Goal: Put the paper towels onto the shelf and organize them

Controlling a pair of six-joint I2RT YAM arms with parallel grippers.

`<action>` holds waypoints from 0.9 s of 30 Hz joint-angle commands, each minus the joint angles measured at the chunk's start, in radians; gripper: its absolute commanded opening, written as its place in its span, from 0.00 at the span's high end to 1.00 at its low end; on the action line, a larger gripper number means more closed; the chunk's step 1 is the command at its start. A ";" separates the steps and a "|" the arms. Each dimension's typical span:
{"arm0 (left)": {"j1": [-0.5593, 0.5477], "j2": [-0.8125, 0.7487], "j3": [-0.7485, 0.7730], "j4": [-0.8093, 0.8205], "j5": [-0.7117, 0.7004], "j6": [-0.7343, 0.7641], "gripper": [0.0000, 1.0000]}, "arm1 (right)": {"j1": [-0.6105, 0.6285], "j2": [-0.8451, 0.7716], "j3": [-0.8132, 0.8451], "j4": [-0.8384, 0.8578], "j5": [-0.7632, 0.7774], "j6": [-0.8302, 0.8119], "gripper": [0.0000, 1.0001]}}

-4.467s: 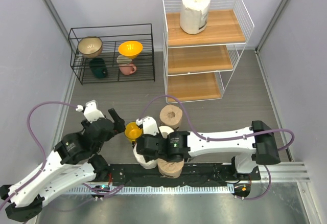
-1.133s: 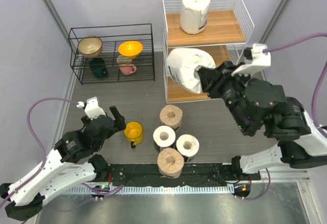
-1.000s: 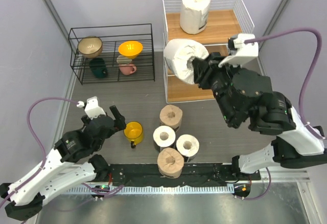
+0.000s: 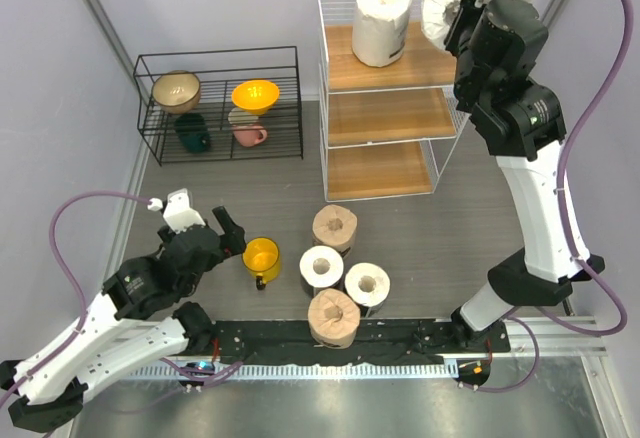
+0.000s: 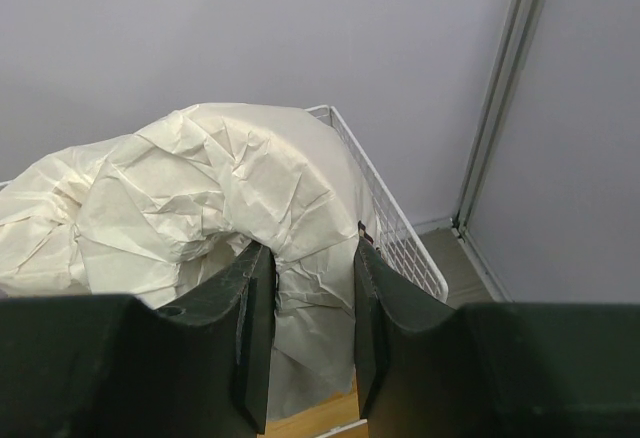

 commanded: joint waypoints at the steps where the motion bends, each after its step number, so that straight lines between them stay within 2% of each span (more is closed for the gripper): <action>1: -0.005 -0.008 0.013 0.011 -0.017 0.010 0.00 | -0.092 0.020 0.046 -0.008 -0.221 0.095 0.70; 5: -0.005 -0.005 0.014 0.011 -0.012 0.011 0.00 | -0.198 0.028 0.049 -0.052 -0.405 0.195 0.70; 8: -0.005 -0.005 0.020 0.005 -0.015 0.014 0.00 | -0.233 0.025 0.046 -0.052 -0.468 0.219 0.70; 14: -0.005 -0.012 0.013 0.002 -0.020 0.011 0.00 | -0.247 0.042 0.065 -0.074 -0.501 0.233 0.70; 27: -0.005 -0.011 0.011 0.008 -0.004 0.007 0.00 | -0.248 -0.017 -0.035 -0.086 -0.501 0.238 0.70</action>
